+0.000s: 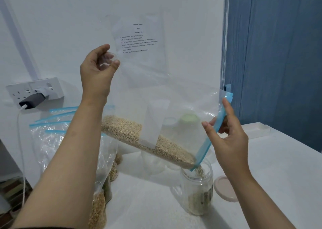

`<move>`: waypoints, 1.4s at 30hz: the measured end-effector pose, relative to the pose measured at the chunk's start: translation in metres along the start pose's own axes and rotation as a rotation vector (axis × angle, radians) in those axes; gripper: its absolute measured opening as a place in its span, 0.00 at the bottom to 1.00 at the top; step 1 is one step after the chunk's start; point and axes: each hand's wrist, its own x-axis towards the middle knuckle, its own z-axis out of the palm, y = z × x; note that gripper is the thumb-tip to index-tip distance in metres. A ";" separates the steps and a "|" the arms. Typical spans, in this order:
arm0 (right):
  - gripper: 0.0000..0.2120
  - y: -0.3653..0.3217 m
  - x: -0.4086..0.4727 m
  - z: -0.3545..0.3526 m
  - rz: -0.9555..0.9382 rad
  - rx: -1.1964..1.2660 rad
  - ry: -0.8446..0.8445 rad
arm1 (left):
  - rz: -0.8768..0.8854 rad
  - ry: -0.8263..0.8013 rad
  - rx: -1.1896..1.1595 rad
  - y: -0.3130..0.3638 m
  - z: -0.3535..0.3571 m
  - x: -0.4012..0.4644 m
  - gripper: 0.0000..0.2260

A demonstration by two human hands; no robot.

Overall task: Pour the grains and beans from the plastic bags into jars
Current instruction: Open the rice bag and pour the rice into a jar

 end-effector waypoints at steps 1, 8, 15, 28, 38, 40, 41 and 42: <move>0.33 0.000 0.000 0.000 0.001 0.003 0.001 | -0.001 0.001 0.000 0.000 0.000 0.000 0.17; 0.33 0.003 -0.001 -0.002 0.007 -0.001 0.007 | -0.007 -0.006 -0.001 0.002 0.002 -0.001 0.18; 0.33 0.004 0.000 -0.004 0.000 -0.037 0.006 | -0.009 -0.016 -0.003 0.002 0.003 0.000 0.18; 0.33 0.002 0.001 -0.006 -0.010 -0.104 -0.010 | -0.007 -0.011 -0.011 0.002 0.004 0.001 0.17; 0.33 0.003 0.003 -0.007 -0.009 -0.098 -0.010 | -0.006 -0.010 -0.005 0.004 0.005 0.002 0.17; 0.33 0.003 0.003 -0.007 -0.004 -0.103 -0.012 | -0.005 -0.011 -0.005 0.004 0.006 0.002 0.17; 0.33 0.003 0.002 -0.007 -0.002 -0.104 -0.013 | -0.004 -0.011 -0.004 0.004 0.006 0.002 0.17; 0.33 0.003 0.002 -0.007 0.000 -0.106 -0.014 | -0.004 -0.012 -0.003 0.004 0.006 0.002 0.17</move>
